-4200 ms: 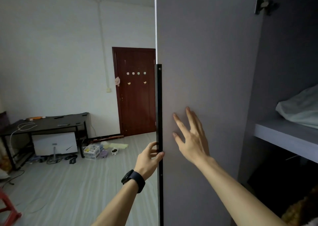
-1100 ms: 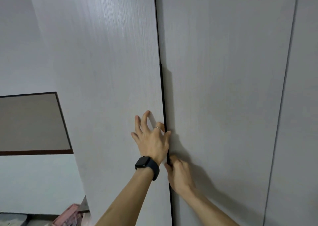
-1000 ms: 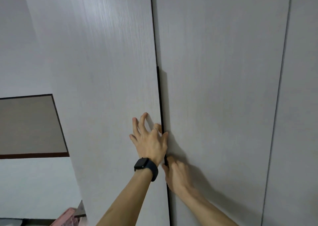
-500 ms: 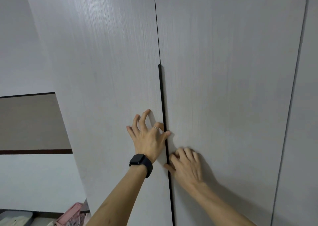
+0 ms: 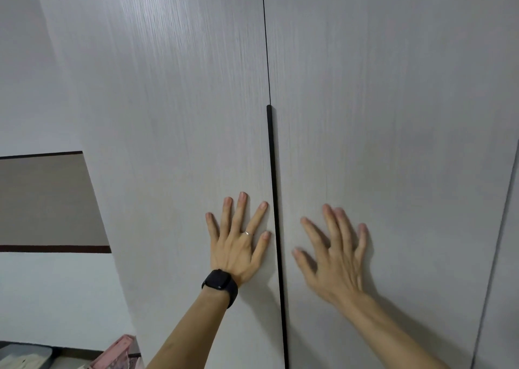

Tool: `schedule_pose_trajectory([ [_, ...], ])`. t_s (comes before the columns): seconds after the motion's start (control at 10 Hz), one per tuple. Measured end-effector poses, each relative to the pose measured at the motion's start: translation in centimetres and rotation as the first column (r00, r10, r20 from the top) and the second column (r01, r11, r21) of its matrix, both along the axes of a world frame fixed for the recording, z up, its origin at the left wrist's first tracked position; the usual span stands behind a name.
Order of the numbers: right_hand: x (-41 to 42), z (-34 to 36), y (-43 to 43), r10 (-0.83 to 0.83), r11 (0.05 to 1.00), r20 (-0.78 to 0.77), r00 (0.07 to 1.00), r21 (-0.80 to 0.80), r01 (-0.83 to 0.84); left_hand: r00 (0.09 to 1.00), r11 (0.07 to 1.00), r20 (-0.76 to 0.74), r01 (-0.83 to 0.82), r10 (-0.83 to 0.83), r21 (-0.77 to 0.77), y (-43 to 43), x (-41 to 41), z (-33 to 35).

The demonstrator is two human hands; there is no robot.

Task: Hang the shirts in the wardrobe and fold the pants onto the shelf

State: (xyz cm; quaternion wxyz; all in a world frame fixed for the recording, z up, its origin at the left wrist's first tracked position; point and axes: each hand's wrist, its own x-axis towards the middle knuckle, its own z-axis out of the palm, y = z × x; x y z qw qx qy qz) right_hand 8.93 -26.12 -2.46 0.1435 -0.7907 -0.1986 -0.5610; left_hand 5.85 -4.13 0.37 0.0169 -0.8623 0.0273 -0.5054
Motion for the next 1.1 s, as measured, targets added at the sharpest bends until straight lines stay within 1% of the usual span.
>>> schedule_pose_trajectory([
  [0.1, 1.5, 2.6, -0.5, -0.082, 0.997, 0.056, 0.995, 0.004, 0.082, 0.997, 0.999, 0.072, -0.016, 0.014, 0.035, 0.5, 1.0, -0.3],
  [0.2, 3.4, 4.0, -1.1, -0.180, 0.979, 0.114, 0.977, -0.075, 0.189, 0.982, 0.998, 0.188, -0.017, 0.005, 0.062, 1.0, 2.2, -0.7],
  [0.3, 4.4, 3.7, -1.1, -0.220, 0.968, 0.147, 0.964, -0.094, 0.235, 0.974, 0.996, 0.226, -0.018, -0.002, 0.086, 1.3, 2.8, -0.6],
  [0.4, 4.5, 3.8, -1.1, -0.213, 0.968, 0.144, 0.966, -0.106, 0.229, 0.975, 0.996, 0.221, -0.012, -0.007, 0.083, 1.0, 2.6, -0.3],
  [0.5, 3.9, 3.9, -0.9, -0.211, 0.969, 0.112, 0.971, -0.110, 0.223, 0.973, 1.000, 0.228, 0.020, -0.025, 0.024, 0.8, 1.6, 0.4],
  [0.6, 3.2, 4.1, -1.1, -0.211, 0.969, 0.092, 0.973, -0.114, 0.220, 0.976, 0.998, 0.218, -0.005, 0.018, -0.059, 0.5, 0.9, 2.1],
  [0.7, 2.7, 4.5, -1.3, -0.245, 0.958, 0.098, 0.965, -0.126, 0.256, 0.988, 0.985, 0.144, -0.027, 0.051, -0.170, 0.7, 1.2, 5.1],
  [0.8, 2.3, 4.3, -1.3, -0.258, 0.952, 0.053, 0.965, -0.157, 0.263, 0.994, 0.998, 0.111, -0.010, 0.017, -0.064, 2.1, 1.7, 4.7],
  [0.9, 1.7, 4.6, -1.4, -0.258, 0.951, -0.018, 0.966, -0.181, 0.251, 0.992, 0.999, 0.126, -0.016, 0.020, -0.028, 2.6, 2.1, 4.3],
  [1.0, -1.4, 6.0, -1.7, -0.143, 0.980, -0.151, 0.978, -0.160, 0.118, 0.991, 1.000, 0.137, -0.003, 0.007, -0.030, 2.5, 2.2, 4.2],
  [1.1, -5.2, 8.8, -2.5, 0.083, 0.996, -0.250, 0.965, 0.039, -0.076, 0.990, 0.999, 0.138, 0.023, -0.018, -0.034, 2.4, 2.1, 4.4],
])
